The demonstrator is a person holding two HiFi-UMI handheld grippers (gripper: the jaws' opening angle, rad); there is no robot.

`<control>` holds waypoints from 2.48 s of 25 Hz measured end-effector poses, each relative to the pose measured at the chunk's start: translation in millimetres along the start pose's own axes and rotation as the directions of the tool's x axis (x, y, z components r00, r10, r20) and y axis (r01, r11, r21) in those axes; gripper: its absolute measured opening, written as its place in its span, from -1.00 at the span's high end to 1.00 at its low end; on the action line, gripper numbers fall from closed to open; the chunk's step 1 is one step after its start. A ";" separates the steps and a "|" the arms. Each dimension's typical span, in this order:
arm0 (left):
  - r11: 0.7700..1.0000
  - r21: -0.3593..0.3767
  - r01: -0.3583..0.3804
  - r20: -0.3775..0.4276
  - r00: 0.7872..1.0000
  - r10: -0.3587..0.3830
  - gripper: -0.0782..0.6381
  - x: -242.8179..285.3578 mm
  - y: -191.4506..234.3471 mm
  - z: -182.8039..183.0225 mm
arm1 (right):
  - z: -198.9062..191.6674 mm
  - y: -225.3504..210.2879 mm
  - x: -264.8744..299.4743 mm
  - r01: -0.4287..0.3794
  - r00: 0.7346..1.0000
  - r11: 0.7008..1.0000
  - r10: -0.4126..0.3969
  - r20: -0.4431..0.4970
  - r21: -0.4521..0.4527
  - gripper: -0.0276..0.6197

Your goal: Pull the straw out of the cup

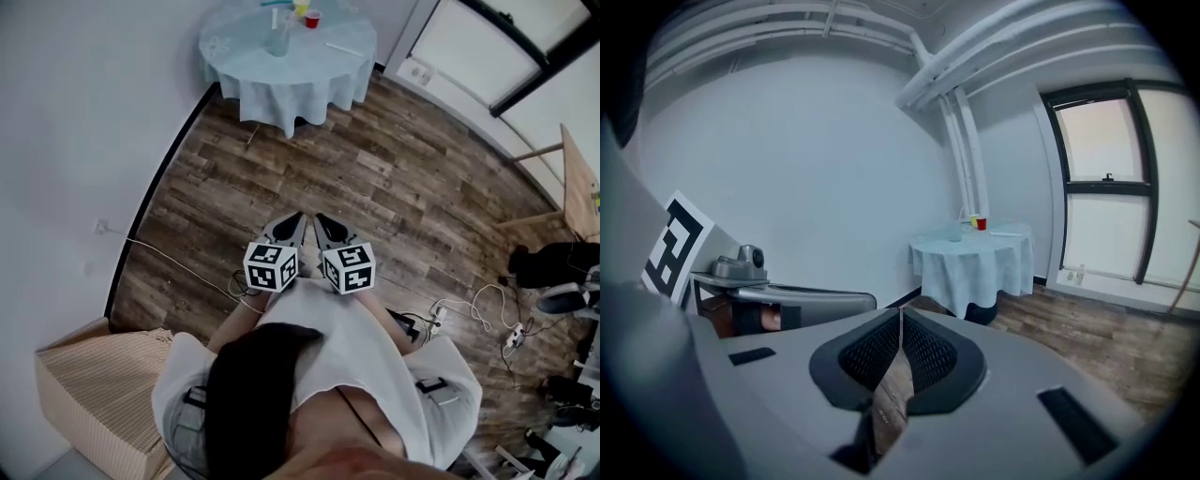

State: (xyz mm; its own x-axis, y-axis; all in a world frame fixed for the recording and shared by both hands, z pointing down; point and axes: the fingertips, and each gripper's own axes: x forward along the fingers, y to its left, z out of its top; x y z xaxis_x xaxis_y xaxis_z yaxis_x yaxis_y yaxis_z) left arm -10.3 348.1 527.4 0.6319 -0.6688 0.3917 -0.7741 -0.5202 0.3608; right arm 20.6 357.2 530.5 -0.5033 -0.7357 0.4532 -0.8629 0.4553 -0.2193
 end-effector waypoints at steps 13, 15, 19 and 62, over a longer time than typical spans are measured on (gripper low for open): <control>0.999 0.027 0.021 -0.015 1.000 -0.020 0.76 17.2 55.8 29.9 | 22.4 -8.2 56.7 0.072 0.997 0.995 -0.071 -0.016 0.070 0.81; 1.000 0.002 0.012 -0.017 1.000 -0.011 0.76 17.4 64.3 32.3 | 24.7 -8.7 60.8 0.074 0.997 0.994 -0.073 -0.016 0.079 0.81; 1.000 -0.006 0.014 -0.030 0.999 -0.014 0.76 7.5 65.6 30.1 | 18.5 -2.3 63.8 0.083 0.996 0.993 -0.081 -0.030 0.082 0.81; 0.980 -0.109 -0.165 0.004 0.986 0.166 0.76 202.8 147.2 139.4 | 143.7 -177.4 202.7 -0.053 0.998 0.997 0.051 -0.024 -0.063 0.81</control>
State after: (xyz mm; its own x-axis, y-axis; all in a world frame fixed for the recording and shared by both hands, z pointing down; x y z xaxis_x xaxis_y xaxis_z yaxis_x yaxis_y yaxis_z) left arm -1.3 61.9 541.9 0.4943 -0.7478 0.4432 -0.8590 -0.3420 0.3809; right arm 65.1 55.3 537.1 -0.5458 -0.6989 0.4623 -0.8306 0.5241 -0.1884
